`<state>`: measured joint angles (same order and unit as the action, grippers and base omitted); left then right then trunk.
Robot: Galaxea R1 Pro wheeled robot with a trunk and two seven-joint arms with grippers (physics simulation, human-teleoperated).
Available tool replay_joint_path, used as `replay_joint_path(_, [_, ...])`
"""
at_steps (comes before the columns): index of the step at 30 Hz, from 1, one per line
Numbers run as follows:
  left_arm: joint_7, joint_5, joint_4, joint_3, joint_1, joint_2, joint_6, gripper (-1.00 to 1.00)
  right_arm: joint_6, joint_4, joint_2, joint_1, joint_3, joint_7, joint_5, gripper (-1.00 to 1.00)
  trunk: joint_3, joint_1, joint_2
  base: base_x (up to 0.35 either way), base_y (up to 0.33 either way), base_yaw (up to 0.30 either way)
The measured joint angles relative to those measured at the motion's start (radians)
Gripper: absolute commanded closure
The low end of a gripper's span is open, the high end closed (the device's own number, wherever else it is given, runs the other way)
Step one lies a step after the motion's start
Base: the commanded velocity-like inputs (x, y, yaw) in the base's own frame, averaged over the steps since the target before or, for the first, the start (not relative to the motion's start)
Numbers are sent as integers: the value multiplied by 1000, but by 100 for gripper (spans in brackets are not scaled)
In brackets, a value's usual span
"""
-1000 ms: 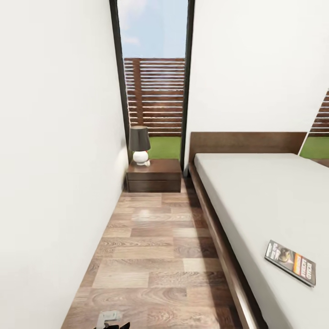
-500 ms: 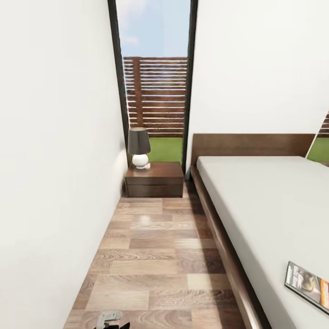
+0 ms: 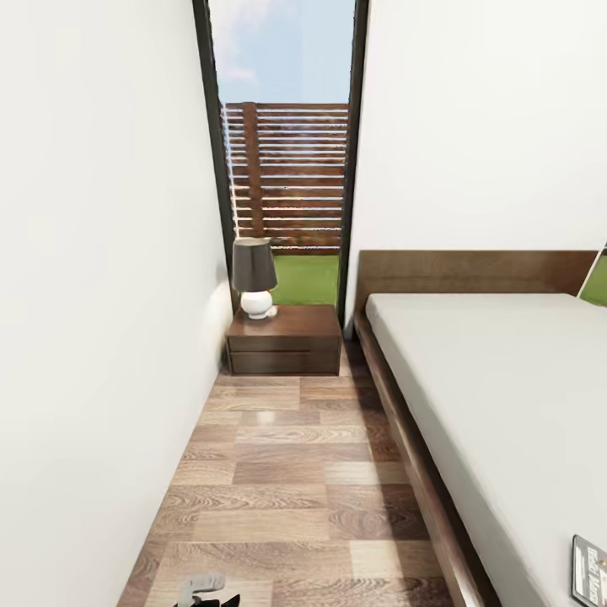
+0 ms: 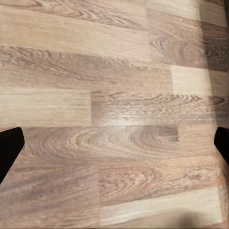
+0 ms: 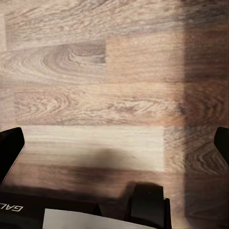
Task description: In the bedroom, move the book from the bed onto either nightstand, and place the two sandals side by side next to the bed.
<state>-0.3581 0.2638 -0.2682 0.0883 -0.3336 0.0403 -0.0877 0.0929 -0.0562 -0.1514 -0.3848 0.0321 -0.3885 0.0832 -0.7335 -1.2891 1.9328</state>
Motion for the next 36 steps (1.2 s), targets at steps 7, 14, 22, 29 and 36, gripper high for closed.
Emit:
replay_joint_path(7, [0, 0, 0, 0, 0, -1, 0, -100, 0, 0, 0, 0, -1, 0, -1, -100, 0, 0, 0, 333, 0, 0])
replay_joint_path(14, [0, 0, 0, 0, 0, -1, 0, -100, 0, 0, 1, 0, -1, 1, -1, -100, 0, 0, 0, 333, 0, 0])
replay_joint_path(22, [0, 0, 0, 0, 0, -1, 0, -100, 0, 0, 1, 0, -1, 1, -1, -100, 0, 0, 0, 333, 0, 0])
replay_joint_path(29, [0, 0, 0, 0, 0, -1, 0, -100, 0, 0, 1, 0, 0, 2, -1, -100, 0, 0, 0, 333, 0, 0])
replay_joint_path(36, [0, 0, 0, 0, 0, -1, 0, -100, 0, 0, 1, 0, -1, 2, -1, -100, 0, 0, 0, 333, 0, 0])
